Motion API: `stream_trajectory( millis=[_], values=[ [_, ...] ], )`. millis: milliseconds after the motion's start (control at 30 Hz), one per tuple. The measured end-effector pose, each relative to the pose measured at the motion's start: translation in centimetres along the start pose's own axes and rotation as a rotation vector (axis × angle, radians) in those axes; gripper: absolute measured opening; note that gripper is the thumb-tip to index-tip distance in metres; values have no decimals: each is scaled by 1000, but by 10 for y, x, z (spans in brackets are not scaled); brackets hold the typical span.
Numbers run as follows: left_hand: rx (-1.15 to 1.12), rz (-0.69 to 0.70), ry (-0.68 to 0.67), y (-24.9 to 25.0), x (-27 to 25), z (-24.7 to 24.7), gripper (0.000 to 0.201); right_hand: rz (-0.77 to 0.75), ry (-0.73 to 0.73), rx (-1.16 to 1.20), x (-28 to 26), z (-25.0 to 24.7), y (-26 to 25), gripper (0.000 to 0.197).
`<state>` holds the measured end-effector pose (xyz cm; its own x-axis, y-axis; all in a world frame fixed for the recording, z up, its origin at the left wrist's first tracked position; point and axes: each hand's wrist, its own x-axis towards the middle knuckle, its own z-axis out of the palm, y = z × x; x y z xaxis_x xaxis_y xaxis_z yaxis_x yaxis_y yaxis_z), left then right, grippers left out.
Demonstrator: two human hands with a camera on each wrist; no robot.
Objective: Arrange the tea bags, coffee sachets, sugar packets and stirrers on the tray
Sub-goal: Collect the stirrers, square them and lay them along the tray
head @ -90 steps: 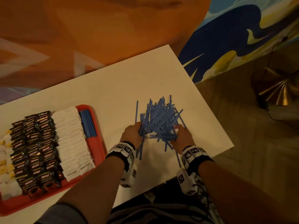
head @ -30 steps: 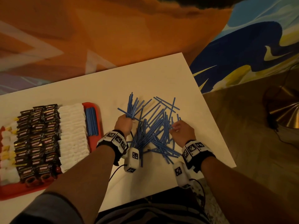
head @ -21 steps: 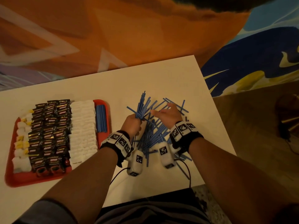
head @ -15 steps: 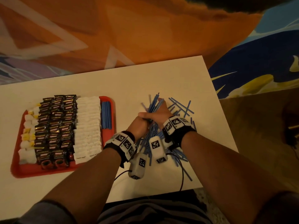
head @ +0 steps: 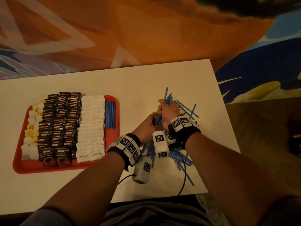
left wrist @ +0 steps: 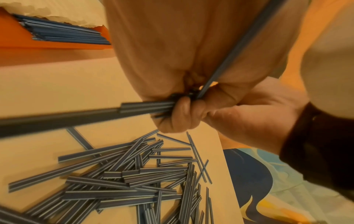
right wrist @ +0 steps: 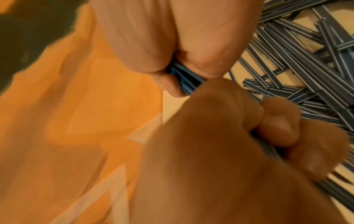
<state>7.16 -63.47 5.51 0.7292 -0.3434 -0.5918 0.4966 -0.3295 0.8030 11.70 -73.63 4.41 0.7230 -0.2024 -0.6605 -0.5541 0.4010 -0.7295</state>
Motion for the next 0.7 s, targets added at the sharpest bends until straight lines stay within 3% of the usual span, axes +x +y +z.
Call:
stream_trajectory(
  millis=[167, 267, 467, 700],
  values=[
    [104, -8, -89, 0, 0, 1, 30, 15, 89, 53, 8, -11, 0, 32],
    [142, -4, -132, -6, 0, 2, 34, -6, 106, 105, 9, -20, -6, 34],
    [172, -48, -147, -26, -5, 0, 21, -44, 105, 174, 16, -37, -23, 36],
    [199, 45, -68, -31, -8, -10, 37, -73, 98, 236, 12, -47, -34, 35]
  ],
)
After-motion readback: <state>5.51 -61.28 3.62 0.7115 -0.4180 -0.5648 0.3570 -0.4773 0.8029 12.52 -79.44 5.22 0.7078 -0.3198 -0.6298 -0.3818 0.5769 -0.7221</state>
